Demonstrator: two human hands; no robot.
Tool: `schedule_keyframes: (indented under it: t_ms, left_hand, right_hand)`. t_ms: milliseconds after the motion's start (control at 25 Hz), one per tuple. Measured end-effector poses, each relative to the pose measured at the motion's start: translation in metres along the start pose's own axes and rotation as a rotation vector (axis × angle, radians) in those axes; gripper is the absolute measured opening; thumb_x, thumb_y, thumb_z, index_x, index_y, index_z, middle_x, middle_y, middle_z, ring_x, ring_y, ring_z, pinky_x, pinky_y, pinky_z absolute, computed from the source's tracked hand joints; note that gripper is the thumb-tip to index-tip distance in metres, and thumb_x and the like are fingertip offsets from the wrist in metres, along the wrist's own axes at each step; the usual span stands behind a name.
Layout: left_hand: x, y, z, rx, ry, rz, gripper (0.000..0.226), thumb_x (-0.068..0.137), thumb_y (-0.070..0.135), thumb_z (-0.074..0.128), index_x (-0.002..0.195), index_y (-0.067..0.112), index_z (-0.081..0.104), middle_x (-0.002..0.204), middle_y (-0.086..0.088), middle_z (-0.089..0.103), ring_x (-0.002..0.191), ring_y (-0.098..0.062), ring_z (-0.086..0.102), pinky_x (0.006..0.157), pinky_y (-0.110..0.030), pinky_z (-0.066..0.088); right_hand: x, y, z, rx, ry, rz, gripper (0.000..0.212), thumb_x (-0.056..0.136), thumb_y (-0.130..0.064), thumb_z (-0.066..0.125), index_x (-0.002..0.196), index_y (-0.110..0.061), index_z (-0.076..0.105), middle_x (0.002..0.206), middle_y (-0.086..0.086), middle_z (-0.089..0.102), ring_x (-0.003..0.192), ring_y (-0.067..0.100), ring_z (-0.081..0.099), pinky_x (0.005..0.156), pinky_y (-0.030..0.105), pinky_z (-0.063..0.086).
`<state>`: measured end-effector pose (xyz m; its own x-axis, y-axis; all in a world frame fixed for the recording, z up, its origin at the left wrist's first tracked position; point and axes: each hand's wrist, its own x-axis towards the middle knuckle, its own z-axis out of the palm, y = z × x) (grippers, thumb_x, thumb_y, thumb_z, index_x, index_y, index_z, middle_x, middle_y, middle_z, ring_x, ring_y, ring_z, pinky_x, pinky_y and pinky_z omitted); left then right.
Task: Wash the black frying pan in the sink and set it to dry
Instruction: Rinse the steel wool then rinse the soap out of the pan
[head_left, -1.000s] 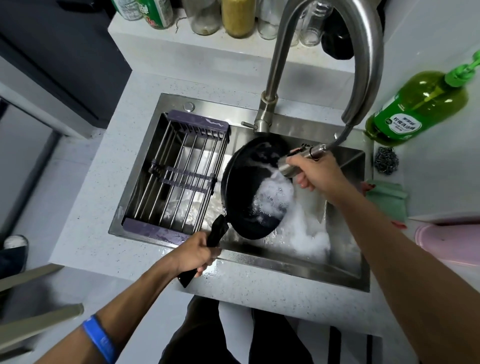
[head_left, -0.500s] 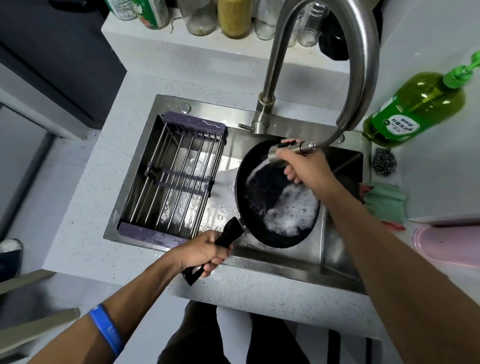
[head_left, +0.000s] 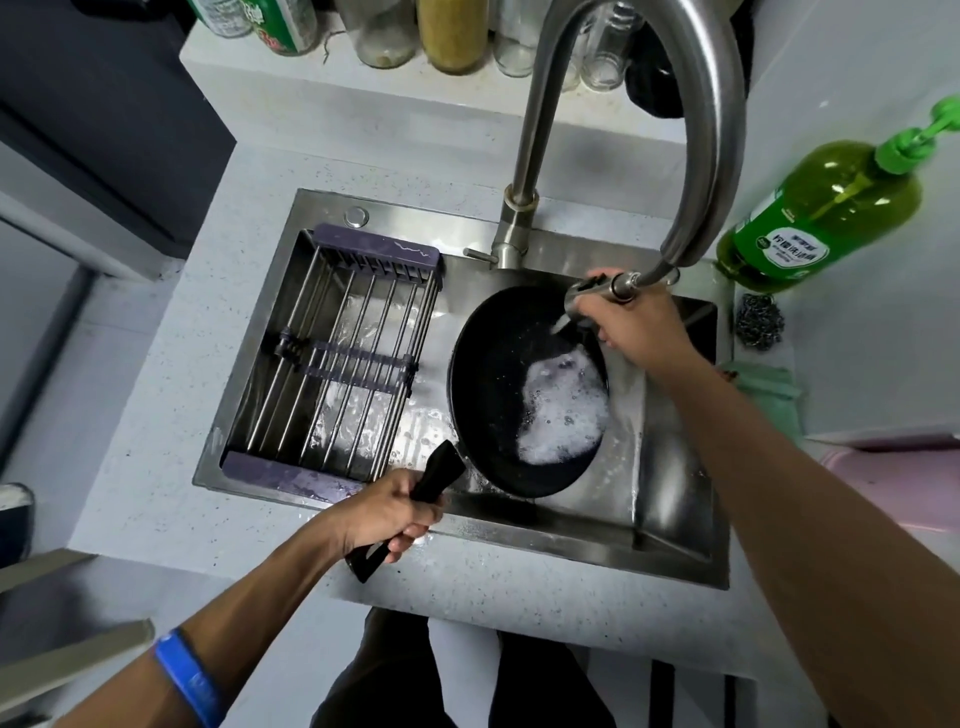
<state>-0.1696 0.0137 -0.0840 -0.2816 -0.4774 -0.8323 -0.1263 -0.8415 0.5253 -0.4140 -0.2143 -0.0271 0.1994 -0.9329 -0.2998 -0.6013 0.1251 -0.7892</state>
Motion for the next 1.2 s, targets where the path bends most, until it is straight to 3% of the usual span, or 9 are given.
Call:
schedule_keyframes:
  t_ms: [160, 400, 480, 560, 720, 840, 1000, 1120, 1200]
  left_hand:
    - [-0.006, -0.004, -0.004, 0.101, 0.076, 0.035, 0.019, 0.094, 0.008, 0.057, 0.109, 0.001, 0.048, 0.058, -0.002, 0.041, 0.039, -0.014, 0.035, 0.039, -0.025, 0.033]
    - [-0.012, -0.004, -0.006, 0.182, 0.169, 0.067, 0.022, 0.096, 0.012, 0.058, 0.116, 0.013, 0.048, 0.053, -0.004, 0.038, 0.037, -0.015, 0.033, 0.038, -0.024, 0.031]
    - [-0.014, -0.003, -0.006, 0.190, 0.182, 0.071, 0.021, 0.096, 0.013, 0.058, 0.114, 0.019, 0.049, 0.051, -0.003, 0.040, 0.037, -0.013, 0.034, 0.038, -0.025, 0.032]
    - [-0.018, 0.000, -0.003, 0.237, 0.196, 0.096, 0.022, 0.097, 0.011, 0.057, 0.102, 0.030, 0.048, 0.048, 0.002, 0.042, 0.036, -0.011, 0.037, 0.038, -0.026, 0.033]
    - [-0.019, 0.001, 0.000, 0.378, 0.263, 0.125, 0.029, 0.096, 0.015, 0.058, 0.091, 0.038, 0.041, 0.074, -0.005, 0.053, 0.065, -0.018, 0.053, 0.053, -0.019, 0.042]
    - [-0.017, 0.002, -0.001, 0.331, 0.267, 0.125, 0.025, 0.095, 0.020, 0.061, 0.115, 0.030, 0.048, 0.078, -0.009, 0.058, 0.065, -0.015, 0.053, 0.056, -0.026, 0.045]
    - [-0.011, 0.001, -0.001, 0.357, 0.278, 0.105, 0.032, 0.094, 0.022, 0.063, 0.123, 0.024, 0.050, 0.103, -0.020, 0.066, 0.083, -0.022, 0.059, 0.073, -0.037, 0.052]
    - [-0.008, 0.003, 0.001, 0.417, 0.285, 0.150, 0.025, 0.093, 0.017, 0.062, 0.115, 0.028, 0.054, 0.096, -0.019, 0.069, 0.074, -0.020, 0.060, 0.071, -0.042, 0.054]
    - [-0.010, 0.010, 0.006, 0.361, 0.266, 0.181, 0.020, 0.094, 0.015, 0.062, 0.100, 0.032, 0.054, 0.076, -0.009, 0.065, 0.059, -0.014, 0.055, 0.056, -0.037, 0.051]
  right_hand:
    - [0.006, 0.007, -0.014, -0.126, 0.013, -0.009, 0.023, 0.074, -0.032, 0.068, 0.080, -0.010, 0.067, 0.069, 0.012, 0.066, 0.062, 0.022, 0.060, 0.065, 0.045, 0.052]
    - [-0.001, 0.016, -0.017, -0.211, -0.037, -0.038, 0.022, 0.078, -0.028, 0.068, 0.068, -0.009, 0.064, 0.061, 0.006, 0.063, 0.062, 0.023, 0.060, 0.066, 0.045, 0.052]
    - [-0.002, 0.016, -0.017, -0.158, -0.053, -0.031, 0.023, 0.077, -0.028, 0.069, 0.065, -0.009, 0.064, 0.059, 0.003, 0.063, 0.058, 0.018, 0.058, 0.064, 0.045, 0.051]
    - [-0.003, 0.016, -0.015, -0.128, -0.036, -0.023, 0.025, 0.076, -0.029, 0.068, 0.069, -0.005, 0.066, 0.064, 0.011, 0.067, 0.057, 0.016, 0.057, 0.063, 0.048, 0.052]
    - [-0.006, 0.018, -0.009, -0.078, -0.065, 0.014, 0.023, 0.081, -0.026, 0.071, 0.068, -0.007, 0.067, 0.057, -0.003, 0.066, 0.052, 0.005, 0.058, 0.057, 0.034, 0.046]
    - [-0.008, 0.017, -0.009, -0.099, -0.038, 0.015, 0.023, 0.080, -0.029, 0.070, 0.070, -0.009, 0.071, 0.060, -0.005, 0.069, 0.052, 0.003, 0.059, 0.061, 0.031, 0.048]
    - [-0.013, 0.016, -0.006, -0.048, -0.062, 0.071, 0.023, 0.082, -0.024, 0.071, 0.076, -0.001, 0.071, 0.057, -0.002, 0.068, 0.050, 0.005, 0.059, 0.053, 0.026, 0.049]
    - [-0.016, 0.017, -0.006, -0.076, -0.007, 0.081, 0.024, 0.079, -0.028, 0.071, 0.072, -0.005, 0.069, 0.057, -0.003, 0.066, 0.055, 0.011, 0.060, 0.063, 0.034, 0.050]
    - [-0.019, 0.014, -0.006, -0.076, -0.052, 0.108, 0.025, 0.080, -0.028, 0.070, 0.074, -0.004, 0.069, 0.056, 0.001, 0.065, 0.051, 0.009, 0.057, 0.061, 0.032, 0.049]
